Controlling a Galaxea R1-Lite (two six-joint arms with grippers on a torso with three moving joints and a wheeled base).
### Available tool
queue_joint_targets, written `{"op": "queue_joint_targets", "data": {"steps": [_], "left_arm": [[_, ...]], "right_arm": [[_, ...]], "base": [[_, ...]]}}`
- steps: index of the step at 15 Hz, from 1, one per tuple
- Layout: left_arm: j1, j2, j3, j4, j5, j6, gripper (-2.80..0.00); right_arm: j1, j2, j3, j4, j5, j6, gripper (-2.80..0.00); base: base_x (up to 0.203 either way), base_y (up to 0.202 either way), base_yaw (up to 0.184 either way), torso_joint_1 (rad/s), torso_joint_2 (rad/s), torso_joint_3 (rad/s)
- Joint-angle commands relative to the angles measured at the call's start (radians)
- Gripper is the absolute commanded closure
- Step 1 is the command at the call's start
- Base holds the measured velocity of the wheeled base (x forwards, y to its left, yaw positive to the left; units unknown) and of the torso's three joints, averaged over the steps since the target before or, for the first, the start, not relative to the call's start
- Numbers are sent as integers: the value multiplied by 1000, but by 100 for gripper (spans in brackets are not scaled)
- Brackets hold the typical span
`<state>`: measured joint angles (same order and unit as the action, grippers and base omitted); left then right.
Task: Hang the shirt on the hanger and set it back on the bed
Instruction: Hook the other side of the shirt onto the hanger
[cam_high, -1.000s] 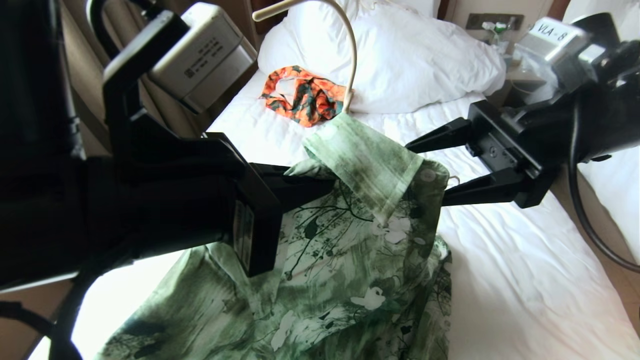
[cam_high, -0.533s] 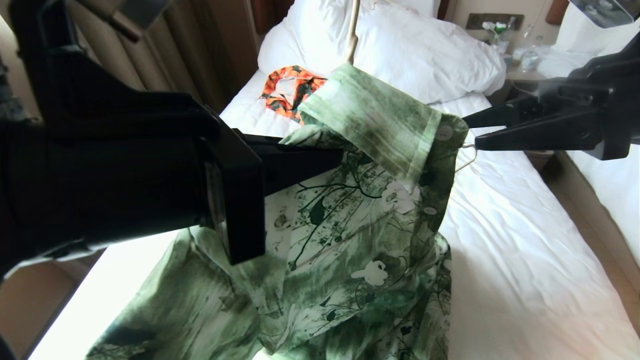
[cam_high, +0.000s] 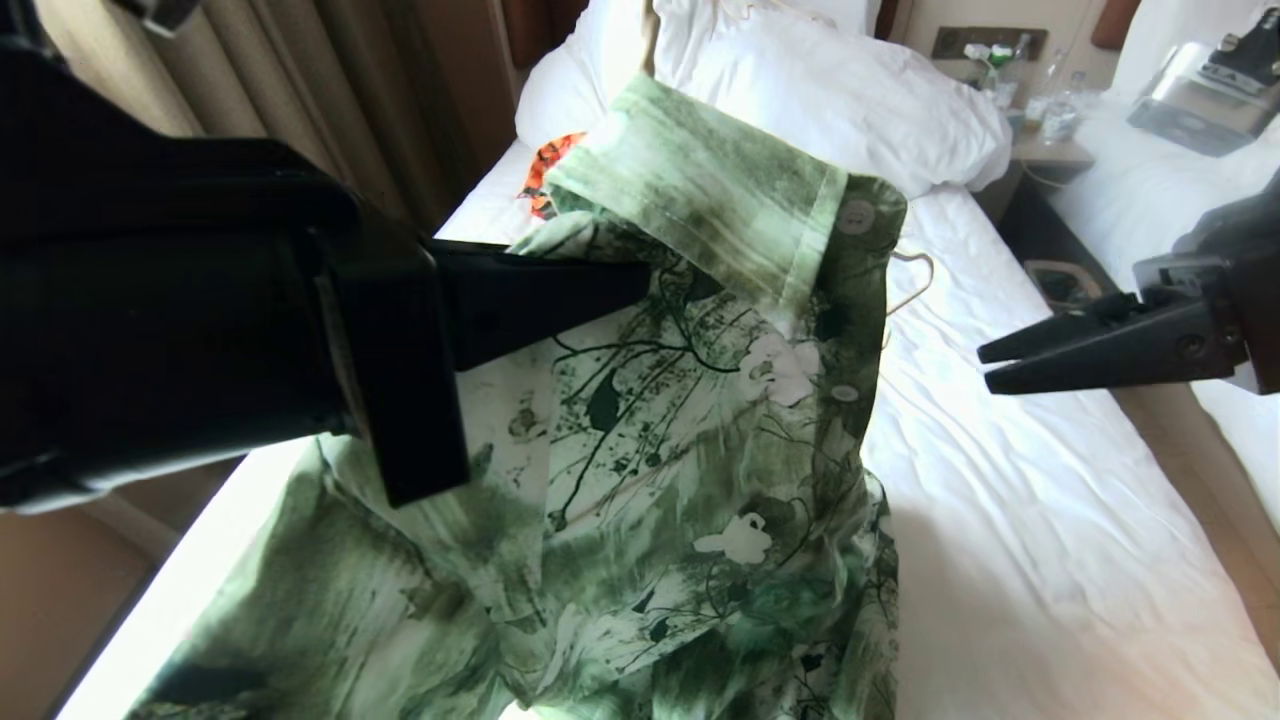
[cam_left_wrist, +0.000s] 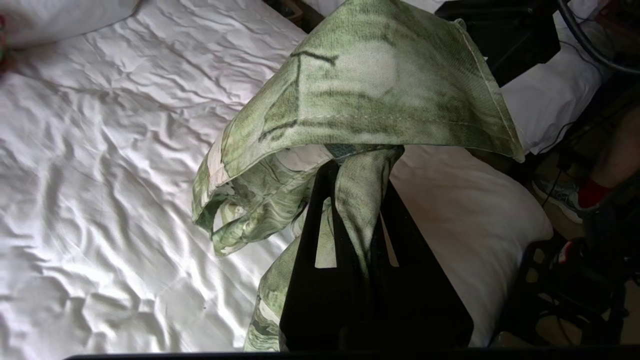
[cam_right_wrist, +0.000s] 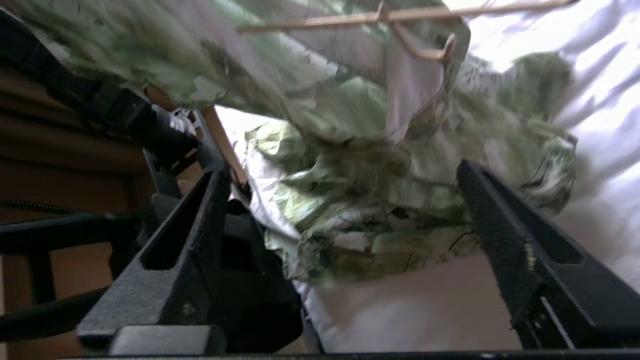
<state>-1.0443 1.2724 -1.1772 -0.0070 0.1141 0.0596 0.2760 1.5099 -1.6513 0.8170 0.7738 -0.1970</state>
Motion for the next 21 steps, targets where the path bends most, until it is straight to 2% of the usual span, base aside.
{"op": "queue_joint_targets", "data": {"steps": [1,3,6,9,11,15,17,20,21], "left_arm": [[4,-28,-5,-2,1,-3,0],[4,-37,-30,-1,2,-45,0],[-3,-47,-36,-1,1,-50,0],[-4,-50,-36,-1,-1,-52,0],[-15,-56,-36,-1,1,-52,0],[-19,-60,-38,-1,1,-50,0],[-22,-59,-46,4,1,-49,0],[-22,-55,-57,9,1,-48,0],[-22,-51,-58,9,1,-47,0]], "right_arm": [[0,-37,4,102,-35,3,0],[5,-31,6,109,-108,107,0],[17,-22,7,66,-120,254,0],[-11,27,45,37,-117,330,0],[7,62,132,-112,-117,415,0],[82,182,322,-618,-125,664,0],[136,262,337,-748,-159,776,0],[236,326,331,-813,-222,813,0],[257,331,317,-815,-239,845,-280]], "base": [[0,0,0,0,0,0],[0,0,0,0,0,0],[0,0,0,0,0,0],[0,0,0,0,0,0],[0,0,0,0,0,0],[0,0,0,0,0,0],[0,0,0,0,0,0],[0,0,0,0,0,0],[0,0,0,0,0,0]]}}
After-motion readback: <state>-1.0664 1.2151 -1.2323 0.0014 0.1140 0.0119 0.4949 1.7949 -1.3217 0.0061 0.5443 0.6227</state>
